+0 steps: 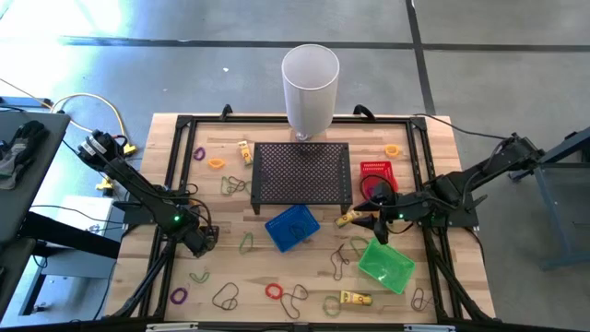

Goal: Pick & Place Office Desk Supplies
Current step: Put the yellow crayon box into the green bin

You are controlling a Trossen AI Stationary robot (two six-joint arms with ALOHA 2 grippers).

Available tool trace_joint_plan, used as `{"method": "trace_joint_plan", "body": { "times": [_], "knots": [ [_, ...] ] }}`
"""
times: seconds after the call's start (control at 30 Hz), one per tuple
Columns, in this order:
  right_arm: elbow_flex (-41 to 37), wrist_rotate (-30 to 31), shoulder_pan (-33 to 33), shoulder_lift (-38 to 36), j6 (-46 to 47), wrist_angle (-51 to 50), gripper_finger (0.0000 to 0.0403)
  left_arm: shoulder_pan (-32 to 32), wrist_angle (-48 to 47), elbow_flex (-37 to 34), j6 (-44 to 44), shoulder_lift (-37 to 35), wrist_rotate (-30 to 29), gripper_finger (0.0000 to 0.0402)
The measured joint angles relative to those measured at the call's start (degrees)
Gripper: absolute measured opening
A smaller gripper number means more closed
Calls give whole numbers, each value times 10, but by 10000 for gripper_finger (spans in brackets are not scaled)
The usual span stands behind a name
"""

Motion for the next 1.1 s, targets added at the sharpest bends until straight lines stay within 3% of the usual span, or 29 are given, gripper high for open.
{"method": "trace_joint_plan", "body": {
  "times": [0.4,0.7,0.93,1.1],
  "knots": [
    [0,-30,0,0,13,30,203,0,12,22,47,-30,-16,162],
    [0,-70,0,2,11,129,203,0,31,79,107,-110,-137,162],
    [0,-119,0,2,38,206,203,0,171,87,232,-173,-217,162],
    [0,-121,0,2,24,245,203,0,314,87,353,-192,-238,162]
  ]
}}
